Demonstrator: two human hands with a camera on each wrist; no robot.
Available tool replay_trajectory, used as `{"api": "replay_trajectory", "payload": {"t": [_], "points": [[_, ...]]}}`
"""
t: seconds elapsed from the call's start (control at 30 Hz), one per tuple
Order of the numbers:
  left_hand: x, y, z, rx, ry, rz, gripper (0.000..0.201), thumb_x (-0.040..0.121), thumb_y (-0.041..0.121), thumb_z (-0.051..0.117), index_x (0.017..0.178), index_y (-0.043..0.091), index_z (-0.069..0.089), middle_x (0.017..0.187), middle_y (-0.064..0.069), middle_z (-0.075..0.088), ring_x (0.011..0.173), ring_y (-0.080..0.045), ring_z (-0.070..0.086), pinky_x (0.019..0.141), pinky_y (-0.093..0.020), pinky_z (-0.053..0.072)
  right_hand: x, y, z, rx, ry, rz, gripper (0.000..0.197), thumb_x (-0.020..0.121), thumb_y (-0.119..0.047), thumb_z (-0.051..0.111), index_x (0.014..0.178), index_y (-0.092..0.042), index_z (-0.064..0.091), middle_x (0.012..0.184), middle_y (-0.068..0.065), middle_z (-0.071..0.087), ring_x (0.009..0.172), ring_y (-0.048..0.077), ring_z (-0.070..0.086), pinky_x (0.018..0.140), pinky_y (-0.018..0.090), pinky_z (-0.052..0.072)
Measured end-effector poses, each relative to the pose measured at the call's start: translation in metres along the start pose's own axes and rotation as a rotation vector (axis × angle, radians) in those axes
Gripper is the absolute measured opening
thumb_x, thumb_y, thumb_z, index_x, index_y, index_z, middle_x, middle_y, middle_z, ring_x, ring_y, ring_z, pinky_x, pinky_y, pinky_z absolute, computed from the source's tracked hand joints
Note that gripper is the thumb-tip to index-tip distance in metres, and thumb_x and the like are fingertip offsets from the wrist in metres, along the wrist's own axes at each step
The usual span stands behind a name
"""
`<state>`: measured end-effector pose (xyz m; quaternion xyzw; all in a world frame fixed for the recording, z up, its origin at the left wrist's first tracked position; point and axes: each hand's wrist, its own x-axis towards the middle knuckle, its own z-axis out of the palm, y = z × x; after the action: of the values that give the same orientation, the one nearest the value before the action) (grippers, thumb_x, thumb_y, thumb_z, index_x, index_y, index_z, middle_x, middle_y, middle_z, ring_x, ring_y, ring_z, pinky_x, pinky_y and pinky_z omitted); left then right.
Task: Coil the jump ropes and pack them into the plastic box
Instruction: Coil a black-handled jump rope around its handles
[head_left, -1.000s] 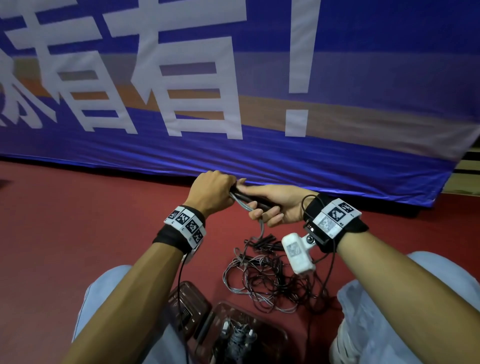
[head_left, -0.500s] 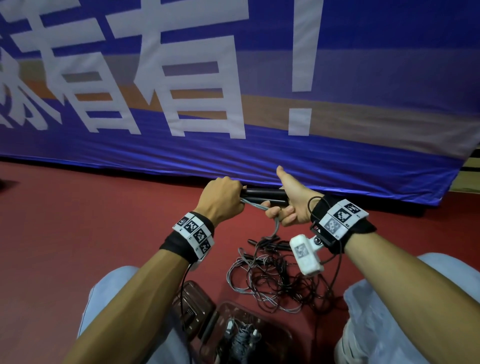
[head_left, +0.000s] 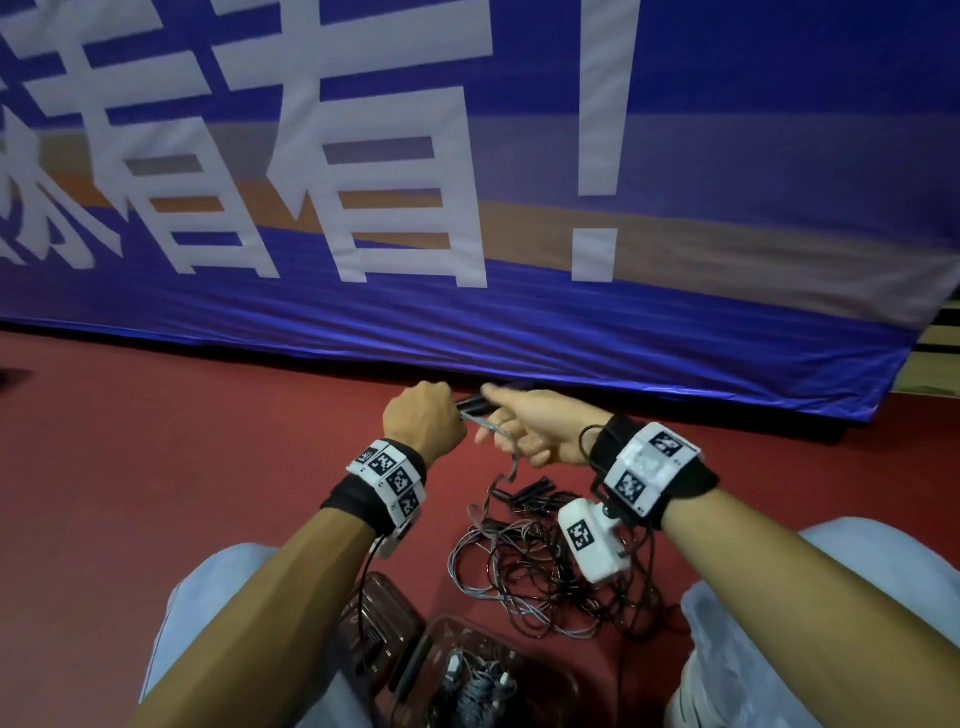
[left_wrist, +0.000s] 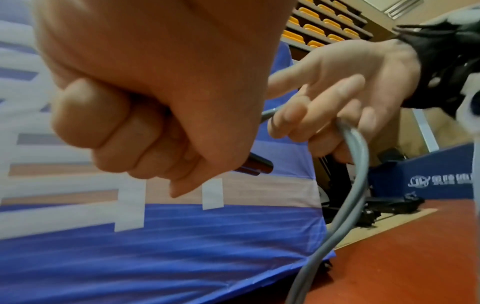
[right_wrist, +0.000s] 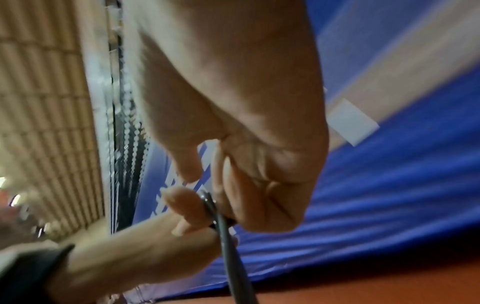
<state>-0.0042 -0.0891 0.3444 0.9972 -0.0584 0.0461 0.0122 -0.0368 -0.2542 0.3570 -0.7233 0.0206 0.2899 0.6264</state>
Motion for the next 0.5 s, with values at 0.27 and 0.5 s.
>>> {"api": "replay_trajectory", "payload": {"t": [0.27, 0.5], "points": [[-0.001, 0.015, 0.009, 0.122, -0.039, 0.165, 0.023, 0.085, 0.025, 0.055, 0.096, 0.009, 0.066, 0.099, -0.012, 0.07, 0.092, -0.036, 0.068, 0.069, -0.036, 0.047, -0.001, 0.001, -0.017, -0.64, 0.347, -0.203, 0.058, 0.098, -0.047, 0.062, 0.051, -0.02, 0.041, 0.044, -0.003, 0.043, 0.034, 0.007, 0.043, 0.044, 0.023, 0.032], [-0.002, 0.006, -0.01, 0.149, 0.031, 0.428, 0.018, 0.081, 0.027, 0.054, 0.081, 0.014, 0.067, 0.084, -0.012, 0.07, 0.08, -0.039, 0.065, 0.064, -0.036, 0.044, -0.007, -0.001, -0.045, -0.725, 0.3, -0.434, 0.062, 0.087, -0.063, 0.069, 0.06, -0.009, 0.053, 0.055, 0.003, 0.04, 0.049, 0.016, 0.034, 0.052, 0.032, 0.035]]}}
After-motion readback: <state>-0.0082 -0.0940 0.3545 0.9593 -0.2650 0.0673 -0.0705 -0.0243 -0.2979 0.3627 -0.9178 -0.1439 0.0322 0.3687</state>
